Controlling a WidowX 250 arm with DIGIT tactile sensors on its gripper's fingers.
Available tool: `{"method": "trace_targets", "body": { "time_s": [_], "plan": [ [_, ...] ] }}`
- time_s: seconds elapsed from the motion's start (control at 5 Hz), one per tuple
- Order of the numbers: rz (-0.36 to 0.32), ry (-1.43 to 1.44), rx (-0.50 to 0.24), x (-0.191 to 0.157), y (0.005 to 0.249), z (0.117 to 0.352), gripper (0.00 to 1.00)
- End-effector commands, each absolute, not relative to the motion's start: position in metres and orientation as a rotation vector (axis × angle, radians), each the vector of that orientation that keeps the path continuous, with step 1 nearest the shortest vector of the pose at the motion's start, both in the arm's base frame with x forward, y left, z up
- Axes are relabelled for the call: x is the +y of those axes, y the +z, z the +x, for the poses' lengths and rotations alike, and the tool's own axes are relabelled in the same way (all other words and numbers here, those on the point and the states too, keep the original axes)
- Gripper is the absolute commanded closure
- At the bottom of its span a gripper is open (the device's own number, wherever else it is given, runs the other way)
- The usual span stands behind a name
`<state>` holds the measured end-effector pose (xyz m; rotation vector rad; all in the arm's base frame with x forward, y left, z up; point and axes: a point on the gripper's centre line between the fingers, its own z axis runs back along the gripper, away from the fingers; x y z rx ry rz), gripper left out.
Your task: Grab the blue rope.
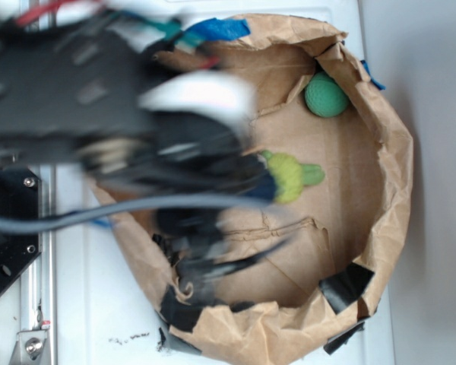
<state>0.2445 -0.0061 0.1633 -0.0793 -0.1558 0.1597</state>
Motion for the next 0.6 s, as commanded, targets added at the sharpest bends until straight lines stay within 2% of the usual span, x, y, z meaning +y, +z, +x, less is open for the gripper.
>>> {"method": "trace_targets", "body": {
  "time_s": [0.0,0.2,0.4],
  "plan": [
    [-0.025,0.220,-0.143,0.0029,0.2107,0.2684,1.00],
    [-0.041,0.220,-0.153,0.0084,0.2126,0.2642,1.00],
    [-0.025,0.214,-0.157,0.0079,0.2135,0.2602,1.00]
  ]
}}
